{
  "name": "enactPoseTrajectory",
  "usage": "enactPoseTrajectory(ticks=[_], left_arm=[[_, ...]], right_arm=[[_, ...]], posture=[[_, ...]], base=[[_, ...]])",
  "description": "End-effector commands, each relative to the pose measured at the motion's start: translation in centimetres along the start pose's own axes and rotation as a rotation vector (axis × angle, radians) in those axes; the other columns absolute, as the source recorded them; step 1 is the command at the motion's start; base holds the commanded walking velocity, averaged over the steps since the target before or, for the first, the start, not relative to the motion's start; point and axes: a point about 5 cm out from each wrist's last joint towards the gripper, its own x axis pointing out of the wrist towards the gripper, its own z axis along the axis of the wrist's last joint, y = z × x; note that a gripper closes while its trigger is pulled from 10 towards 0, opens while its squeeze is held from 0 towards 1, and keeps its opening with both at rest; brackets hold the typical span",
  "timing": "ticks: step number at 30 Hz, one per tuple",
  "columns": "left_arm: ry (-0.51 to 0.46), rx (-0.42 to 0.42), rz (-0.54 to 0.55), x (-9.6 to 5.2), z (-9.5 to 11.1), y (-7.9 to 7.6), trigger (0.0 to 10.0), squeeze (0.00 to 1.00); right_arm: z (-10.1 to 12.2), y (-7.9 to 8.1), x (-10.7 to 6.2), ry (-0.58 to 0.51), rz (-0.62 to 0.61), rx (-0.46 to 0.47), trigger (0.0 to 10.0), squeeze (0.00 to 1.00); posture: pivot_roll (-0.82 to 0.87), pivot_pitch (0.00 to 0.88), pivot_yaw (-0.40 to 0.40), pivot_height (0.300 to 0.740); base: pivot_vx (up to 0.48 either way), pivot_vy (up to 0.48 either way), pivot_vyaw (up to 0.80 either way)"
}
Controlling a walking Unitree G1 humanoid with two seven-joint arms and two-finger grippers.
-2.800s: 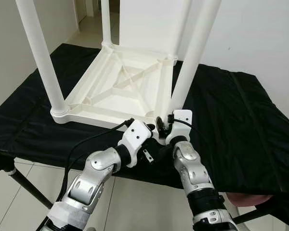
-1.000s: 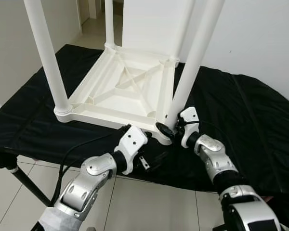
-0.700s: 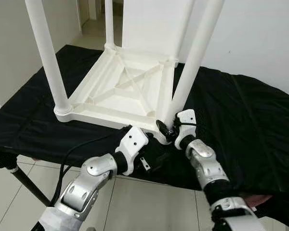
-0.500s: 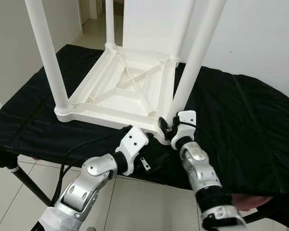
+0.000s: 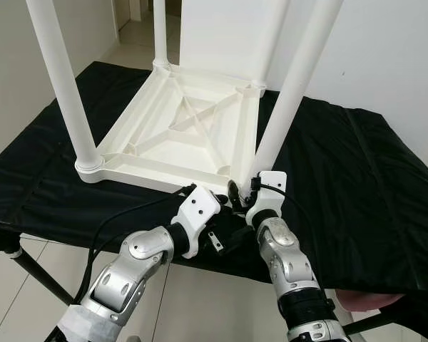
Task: Building children table
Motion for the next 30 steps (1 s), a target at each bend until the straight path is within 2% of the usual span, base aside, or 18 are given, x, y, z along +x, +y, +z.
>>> enactPoseTrajectory(ticks=[1,2,4,5,6,7,11,13,14,17,18,22,23,24,25,26,27,30], left_arm=[[-0.002,0.005,-0.054,0.2,0.1,-0.4,10.0,0.00],[-0.001,0.005,-0.053,0.1,0.0,-0.4,10.0,0.00],[0.001,0.006,-0.051,0.0,0.0,-0.3,10.0,0.00],[0.003,0.006,-0.052,0.0,-0.1,-0.3,10.0,0.00],[0.003,0.006,-0.052,0.0,-0.1,-0.3,10.0,0.00],[0.004,0.008,-0.053,0.0,-0.1,-0.2,10.0,0.00],[0.005,0.010,-0.054,0.0,0.0,-0.2,10.0,0.00],[0.002,0.017,-0.055,0.1,0.1,0.0,10.0,0.00],[0.000,0.022,-0.056,0.1,0.2,0.2,10.0,0.00],[-0.001,0.023,-0.056,0.1,0.3,0.2,10.0,0.00],[-0.002,0.024,-0.055,0.2,0.3,0.4,10.0,0.00],[-0.003,0.027,-0.054,0.3,0.4,0.5,10.0,0.00],[-0.006,0.030,-0.054,0.4,0.5,0.6,10.0,0.00],[-0.006,0.030,-0.054,0.4,0.5,0.6,10.0,0.00],[-0.009,0.032,-0.055,0.5,0.7,0.6,10.0,0.00],[-0.009,0.032,-0.055,0.5,0.7,0.6,10.0,0.00],[-0.010,0.034,-0.055,0.5,0.7,0.7,10.0,0.00],[-0.010,0.035,-0.053,0.5,0.7,0.7,10.0,0.00]], right_arm=[[0.1,-0.8,-0.3,0.008,0.021,-0.001,10.0,1.00],[0.3,-1.4,-0.4,0.000,0.067,-0.015,10.0,0.00],[0.5,-2.1,-0.5,-0.008,0.125,-0.039,10.0,0.00],[0.9,-2.8,-0.5,-0.020,0.206,-0.075,10.0,0.00],[0.9,-2.8,-0.5,-0.020,0.206,-0.075,10.0,0.00],[1.1,-3.5,-0.4,-0.017,0.290,-0.108,10.0,0.00],[1.3,-3.9,-0.2,-0.012,0.340,-0.137,10.0,0.00],[1.3,-4.4,0.6,0.012,0.436,-0.184,10.0,0.00],[1.0,-4.0,1.3,0.039,0.516,-0.233,10.0,0.00],[0.8,-3.7,1.5,0.052,0.547,-0.255,10.0,0.00],[0.3,-3.1,1.8,0.084,0.585,-0.280,10.0,0.00],[-0.1,-2.5,2.2,0.111,0.618,-0.281,10.0,0.00],[-0.5,-2.1,2.4,0.128,0.633,-0.282,4.9,0.00],[-0.5,-2.1,2.4,0.128,0.633,-0.282,4.9,0.00],[-0.6,-1.8,2.5,0.137,0.650,-0.279,1.8,0.00],[-0.6,-1.8,2.5,0.137,0.650,-0.279,1.8,0.00],[-0.8,-1.6,2.7,0.147,0.657,-0.275,0.0,0.00],[-0.8,-1.6,2.9,0.153,0.659,-0.268,0.0,0.00]], posture=[[-0.01,0.000,-0.104,0.740],[-0.01,0.000,-0.103,0.740],[-0.01,0.000,-0.102,0.740],[-0.01,0.000,-0.100,0.740],[-0.01,0.000,-0.100,0.740],[-0.01,0.000,-0.097,0.740],[-0.01,0.000,-0.095,0.740],[-0.01,0.000,-0.088,0.740],[-0.01,0.000,-0.081,0.740],[-0.01,0.000,-0.081,0.740],[-0.01,0.000,-0.072,0.740],[-0.01,0.000,-0.072,0.740],[-0.01,0.000,-0.073,0.740],[-0.01,0.000,-0.073,0.740],[-0.01,0.000,-0.073,0.740],[-0.01,0.000,-0.073,0.740],[0.00,0.000,-0.077,0.740],[0.00,0.000,-0.077,0.740]], base=[[0.000,0.000,0.00],[0.000,0.000,0.00],[0.000,0.000,0.00],[0.000,0.000,0.00],[0.000,0.000,0.00],[0.000,0.000,0.00],[0.000,0.000,0.00],[0.000,0.000,0.00],[0.000,0.000,0.00],[0.000,0.000,0.00],[0.000,0.000,0.00],[0.000,0.000,0.00],[0.000,0.000,0.00],[0.000,0.000,0.00],[0.000,0.000,0.00],[0.000,0.000,0.00],[0.000,0.000,0.00],[0.000,0.000,0.00]])
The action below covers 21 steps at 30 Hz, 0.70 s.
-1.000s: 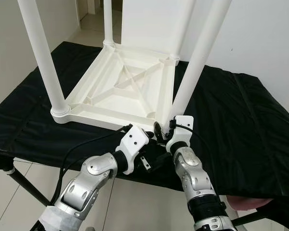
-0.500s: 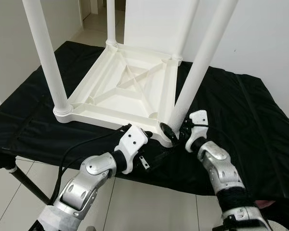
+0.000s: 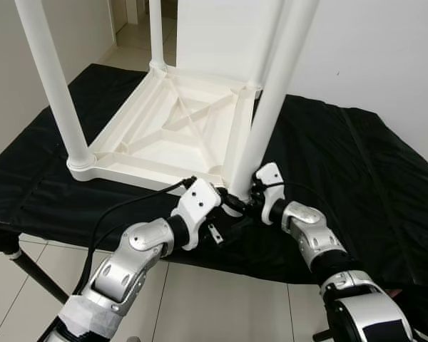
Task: Building children table
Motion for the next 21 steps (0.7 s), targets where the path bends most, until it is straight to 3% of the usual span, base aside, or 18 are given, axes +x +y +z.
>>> enactPoseTrajectory(ticks=[1,10,11,12,17,21], left_arm=[[-0.001,0.001,-0.054,0.1,0.0,-0.1,10.0,0.00],[-0.001,-0.006,-0.055,0.0,-0.1,-0.4,10.0,0.00],[-0.001,-0.008,-0.059,0.0,-0.1,-0.4,10.0,0.00],[-0.002,-0.009,-0.063,0.1,-0.1,-0.5,10.0,0.00],[-0.002,-0.011,-0.069,0.1,-0.1,-0.6,10.0,0.00],[-0.004,-0.014,-0.079,0.3,-0.1,-0.7,10.0,0.00]], right_arm=[[-0.3,0.2,0.3,0.037,0.026,-0.018,0.0,0.00],[-0.6,-0.2,-0.3,0.017,0.025,0.004,0.0,0.00],[-0.8,-0.3,-0.5,0.012,0.013,0.004,1.5,0.00],[-0.8,-0.3,-0.7,0.000,-0.007,0.013,10.0,0.00],[-0.7,-0.5,-0.9,-0.035,-0.097,0.037,10.0,0.00],[-0.8,-0.5,-1.0,-0.101,-0.389,0.142,10.0,0.00]], posture=[[0.00,0.000,-0.077,0.740],[-0.01,0.000,-0.074,0.740],[-0.01,0.000,-0.072,0.740],[-0.02,0.000,-0.073,0.740],[-0.03,0.000,-0.069,0.740],[-0.04,0.000,-0.066,0.740]], base=[[0.000,0.000,0.00],[0.000,0.000,0.00],[0.000,0.000,0.00],[0.000,0.000,0.00],[0.000,0.000,0.00],[0.000,0.000,0.00]])
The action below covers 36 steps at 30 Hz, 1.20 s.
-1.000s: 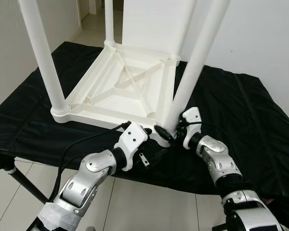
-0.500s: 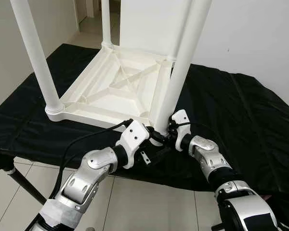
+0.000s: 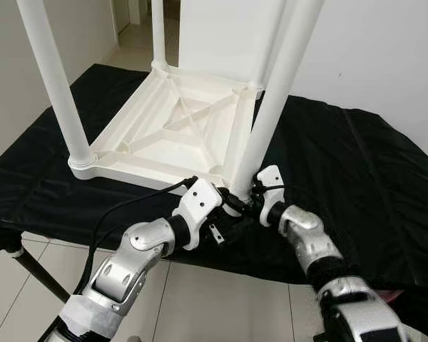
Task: Building children table
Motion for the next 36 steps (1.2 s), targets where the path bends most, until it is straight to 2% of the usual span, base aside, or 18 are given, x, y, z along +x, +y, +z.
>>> enactPoseTrajectory(ticks=[1,5,6,7,10,12,14,19,20,22,24,26,27,28,31,32,35,36], left_arm=[[0.002,-0.006,-0.071,0.2,-0.1,-0.5,10.0,0.00],[0.000,-0.006,-0.076,0.3,-0.1,-0.6,10.0,0.00],[0.000,-0.006,-0.080,0.3,-0.1,-0.6,10.0,0.00],[0.000,-0.006,-0.080,0.3,-0.1,-0.6,10.0,0.00],[0.000,-0.005,-0.084,0.3,-0.1,-0.6,10.0,0.00],[0.000,-0.004,-0.086,0.3,-0.1,-0.6,10.0,0.00],[-0.001,-0.004,-0.087,0.4,-0.1,-0.6,10.0,0.00],[-0.005,-0.001,-0.090,0.5,0.0,-0.7,10.0,0.00],[-0.008,-0.001,-0.085,0.5,0.0,-0.7,10.0,0.00],[-0.009,-0.001,-0.082,0.6,0.1,-0.6,10.0,0.00],[-0.012,-0.002,-0.072,0.5,0.1,-0.6,10.0,0.00],[-0.012,-0.002,-0.072,0.5,0.1,-0.6,10.0,0.00],[-0.012,-0.002,-0.069,0.5,0.1,-0.6,10.0,0.00],[-0.012,-0.002,-0.069,0.5,0.1,-0.6,10.0,0.00],[-0.011,-0.003,-0.065,0.4,0.1,-0.5,10.0,0.00],[-0.011,-0.003,-0.064,0.4,0.0,-0.5,10.0,0.00],[-0.011,-0.003,-0.063,0.4,0.0,-0.5,10.0,0.00],[-0.011,-0.004,-0.063,0.3,0.0,-0.6,10.0,0.00]], right_arm=[[0.1,-1.2,-0.4,-0.001,-0.129,0.037,10.0,0.00],[-0.4,-0.3,-0.4,-0.005,-0.241,0.082,10.0,0.00],[-0.7,0.3,-0.5,0.001,-0.312,0.093,10.0,0.00],[-0.7,0.3,-0.5,0.001,-0.312,0.093,10.0,0.00],[-0.8,1.9,-0.4,-0.011,-0.410,0.065,10.0,0.00],[-0.7,3.8,0.1,-0.011,-0.395,0.070,10.0,0.00],[-0.5,4.3,0.3,-0.019,-0.373,0.063,10.0,0.00],[-0.4,3.8,-0.1,-0.026,-0.360,0.067,10.0,0.00],[-0.4,3.6,-0.2,-0.032,-0.351,0.106,10.0,1.00],[-0.4,3.5,-0.4,-0.035,-0.352,0.132,10.0,1.00],[0.2,2.5,-1.0,-0.074,-0.354,0.163,10.0,1.00],[0.2,2.5,-1.0,-0.074,-0.354,0.163,10.0,1.00],[1.0,1.6,-1.5,-0.098,-0.289,0.134,10.0,1.00],[1.0,1.6,-1.5,-0.098,-0.289,0.134,10.0,1.00],[1.9,0.8,-2.1,-0.113,-0.159,0.052,10.0,0.99],[2.1,0.4,-2.2,-0.115,-0.120,0.020,10.0,0.00],[2.3,0.1,-2.3,-0.115,-0.093,-0.001,10.0,0.00],[2.6,-0.3,-2.3,-0.114,-0.041,-0.028,10.0,0.00]], posture=[[-0.04,0.000,-0.066,0.740],[-0.04,0.000,-0.063,0.740],[-0.04,0.000,-0.064,0.740],[-0.04,0.000,-0.064,0.740],[-0.05,0.000,-0.070,0.740],[-0.05,0.000,-0.070,0.740],[-0.05,0.000,-0.071,0.740],[-0.04,0.000,-0.076,0.740],[-0.04,0.000,-0.080,0.740],[-0.04,0.000,-0.080,0.740],[-0.03,0.000,-0.084,0.740],[-0.03,0.000,-0.084,0.740],[-0.03,0.000,-0.087,0.740],[-0.03,0.000,-0.087,0.740],[-0.03,0.000,-0.087,0.740],[-0.03,0.000,-0.088,0.740],[-0.03,0.000,-0.088,0.740],[-0.03,0.000,-0.087,0.740]], base=[[0.000,0.000,0.00],[0.000,0.000,0.00],[0.000,0.000,0.00],[0.000,0.000,0.00],[0.000,0.000,0.00],[0.000,0.000,0.00],[0.000,0.000,0.00],[0.000,0.000,0.00],[0.000,0.000,0.00],[0.000,0.000,0.00],[0.000,0.000,0.00],[0.000,0.000,0.00],[0.000,0.000,0.00],[0.000,0.000,0.00],[0.000,0.000,0.00],[0.000,0.000,0.00],[0.000,0.000,0.00],[0.000,0.000,0.00]])
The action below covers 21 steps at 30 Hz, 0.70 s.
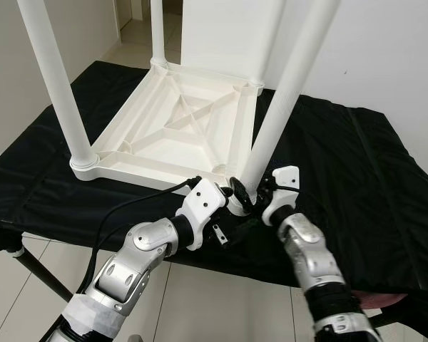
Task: Building children table
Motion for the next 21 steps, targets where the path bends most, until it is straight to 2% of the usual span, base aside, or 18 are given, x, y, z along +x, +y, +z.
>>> enactPoseTrajectory(ticks=[1,2,5,12,13,14,15,16,21], left_arm=[[0.000,-0.009,-0.046,0.0,-0.1,-0.3,10.0,0.00],[0.003,-0.011,-0.048,-0.2,-0.2,-0.3,10.0,0.00],[0.006,-0.009,-0.053,-0.4,-0.2,-0.4,10.0,0.00],[0.010,-0.007,-0.056,-0.5,-0.2,-0.4,10.0,0.00],[0.012,-0.006,-0.055,-0.5,-0.1,-0.3,10.0,0.00],[0.012,-0.005,-0.054,-0.5,-0.1,-0.2,10.0,0.00],[0.012,-0.004,-0.053,-0.5,-0.1,-0.2,10.0,0.00],[0.010,-0.002,-0.050,-0.5,0.0,-0.2,10.0,0.00],[0.009,-0.004,-0.045,-0.6,0.0,-0.1,10.0,0.00]], right_arm=[[0.3,-0.4,0.1,-0.009,0.041,-0.020,10.0,0.00],[0.8,-1.1,0.5,0.002,0.143,-0.050,10.0,0.00],[0.9,-1.4,1.2,0.023,0.208,-0.065,10.0,0.00],[0.6,-1.3,1.9,0.056,0.263,-0.077,10.0,0.00],[0.1,-1.3,2.3,0.098,0.289,-0.087,10.0,0.00],[-0.3,-1.3,2.6,0.132,0.296,-0.093,2.8,0.00],[-0.6,-1.4,2.8,0.153,0.299,-0.097,2.8,0.00],[-0.7,-1.6,2.8,0.167,0.300,-0.099,0.0,0.00],[-0.8,-2.0,2.6,0.179,0.312,-0.100,0.0,0.00]], posture=[[-0.03,0.000,-0.087,0.740],[-0.03,0.000,-0.086,0.740],[-0.03,0.000,-0.082,0.740],[-0.02,0.000,-0.079,0.740],[-0.01,0.000,-0.079,0.740],[-0.01,0.000,-0.080,0.740],[-0.01,0.000,-0.080,0.740],[-0.01,0.000,-0.082,0.740],[-0.01,0.000,-0.082,0.740]], base=[[0.000,0.000,0.00],[0.000,0.000,0.00],[0.000,0.000,0.00],[0.000,0.000,0.00],[0.000,0.000,0.00],[0.000,0.000,0.00],[0.000,0.000,0.00],[0.000,0.000,0.00],[0.000,0.000,0.00]])
